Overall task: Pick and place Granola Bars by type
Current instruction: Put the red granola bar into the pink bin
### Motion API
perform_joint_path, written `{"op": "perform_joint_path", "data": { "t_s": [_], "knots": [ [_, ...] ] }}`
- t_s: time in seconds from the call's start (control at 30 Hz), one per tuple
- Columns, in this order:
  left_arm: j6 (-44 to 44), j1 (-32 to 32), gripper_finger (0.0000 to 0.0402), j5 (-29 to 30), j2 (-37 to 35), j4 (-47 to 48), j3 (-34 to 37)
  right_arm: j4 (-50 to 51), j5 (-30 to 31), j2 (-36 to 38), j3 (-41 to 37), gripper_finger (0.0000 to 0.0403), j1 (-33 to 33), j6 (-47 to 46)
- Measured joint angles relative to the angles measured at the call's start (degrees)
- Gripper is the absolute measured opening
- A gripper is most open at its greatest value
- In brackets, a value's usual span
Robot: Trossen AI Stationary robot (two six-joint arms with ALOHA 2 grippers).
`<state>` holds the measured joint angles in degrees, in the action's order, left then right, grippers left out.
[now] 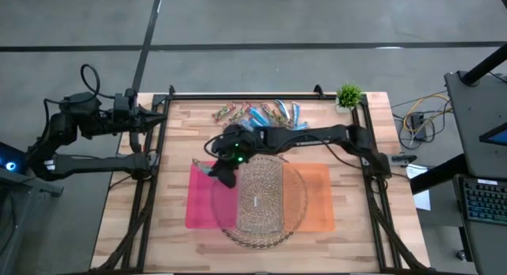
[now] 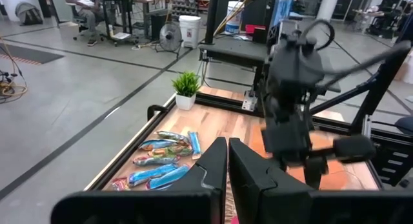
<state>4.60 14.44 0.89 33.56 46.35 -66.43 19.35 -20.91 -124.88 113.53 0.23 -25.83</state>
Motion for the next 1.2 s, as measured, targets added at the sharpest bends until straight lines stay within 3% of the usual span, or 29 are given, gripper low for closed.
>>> {"op": "perform_joint_path", "data": {
  "t_s": [0.53,1.2],
  "knots": [
    [0.1,0.0,0.0,0.2,0.4,0.1,0.1,17.2,-0.6,-9.5,12.2,0.0043,-0.2,2.3],
    [0.1,0.0,0.0,0.2,1.8,0.0,0.1,18.3,-0.4,-9.3,11.9,0.0043,-3.5,6.3]
  ]
}}
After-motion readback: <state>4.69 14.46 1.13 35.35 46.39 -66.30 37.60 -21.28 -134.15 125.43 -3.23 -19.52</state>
